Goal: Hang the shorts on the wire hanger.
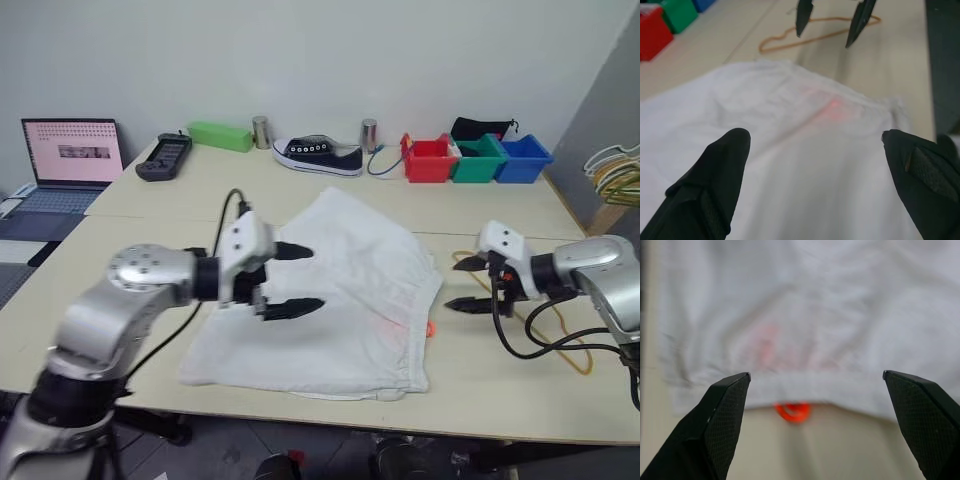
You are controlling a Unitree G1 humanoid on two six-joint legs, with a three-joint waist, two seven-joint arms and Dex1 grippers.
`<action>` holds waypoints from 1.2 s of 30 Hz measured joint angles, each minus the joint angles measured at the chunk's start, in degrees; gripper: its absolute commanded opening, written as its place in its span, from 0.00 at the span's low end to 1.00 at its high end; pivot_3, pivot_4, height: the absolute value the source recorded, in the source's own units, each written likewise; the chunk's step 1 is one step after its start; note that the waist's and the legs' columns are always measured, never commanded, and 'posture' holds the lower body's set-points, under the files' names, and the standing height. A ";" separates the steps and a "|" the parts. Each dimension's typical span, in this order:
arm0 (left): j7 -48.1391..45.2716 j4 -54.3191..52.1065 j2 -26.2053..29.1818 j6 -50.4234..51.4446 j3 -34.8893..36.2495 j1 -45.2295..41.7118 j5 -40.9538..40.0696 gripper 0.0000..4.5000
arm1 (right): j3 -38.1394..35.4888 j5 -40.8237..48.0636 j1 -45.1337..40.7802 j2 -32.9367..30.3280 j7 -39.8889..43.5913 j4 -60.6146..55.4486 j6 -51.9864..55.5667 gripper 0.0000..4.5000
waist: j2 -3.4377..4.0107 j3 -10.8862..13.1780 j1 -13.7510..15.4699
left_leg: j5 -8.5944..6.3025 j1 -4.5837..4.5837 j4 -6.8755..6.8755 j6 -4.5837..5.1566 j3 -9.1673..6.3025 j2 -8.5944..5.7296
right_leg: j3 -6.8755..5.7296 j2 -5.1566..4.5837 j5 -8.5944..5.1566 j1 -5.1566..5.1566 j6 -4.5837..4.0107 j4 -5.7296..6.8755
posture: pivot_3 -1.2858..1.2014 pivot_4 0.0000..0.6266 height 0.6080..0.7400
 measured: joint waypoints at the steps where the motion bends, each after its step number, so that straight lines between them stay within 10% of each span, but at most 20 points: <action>1: 1.45 0.37 -1.38 -0.54 -2.22 -0.34 1.46 0.99 | -0.36 -1.60 0.00 -0.27 -1.61 1.81 -0.69 1.00 | 0.01 0.01 -0.72 | -0.01 -0.05 0.00 0.00 0.09 0.01 | 0.08 0.00 0.09 -0.07 -0.15 0.02 | 0.41 0.07 1.00; 13: 8.31 15.32 -24.34 -11.85 -16.92 -10.00 14.24 0.99 | -1.96 -8.98 0.34 -6.74 -9.62 26.05 -1.04 1.00 | 0.19 -0.08 -3.68 | -0.03 -0.05 0.39 0.03 0.04 -0.16 | 0.10 -0.04 -0.05 0.22 0.12 0.00 | 0.40 0.06 1.00; 27: 4.44 19.19 -27.31 -13.48 -19.05 -12.29 16.12 0.99 | -0.48 -9.34 -2.45 -3.02 -5.15 37.85 -2.01 1.00 | 0.38 -0.20 -6.61 | 0.03 0.11 0.60 0.12 0.07 -0.18 | 0.23 -0.02 0.14 0.46 0.52 0.01 | 0.41 0.06 1.00; 36: 4.22 19.27 -27.17 -13.33 -19.04 -12.50 16.80 1.00 | 0.89 -12.31 -6.78 -1.28 -2.84 45.94 -7.32 0.57 | 0.27 -0.28 -6.52 | 0.03 0.15 0.66 0.13 0.03 -0.18 | 0.20 -0.02 0.17 0.61 0.57 -0.04 | 0.42 0.06 1.00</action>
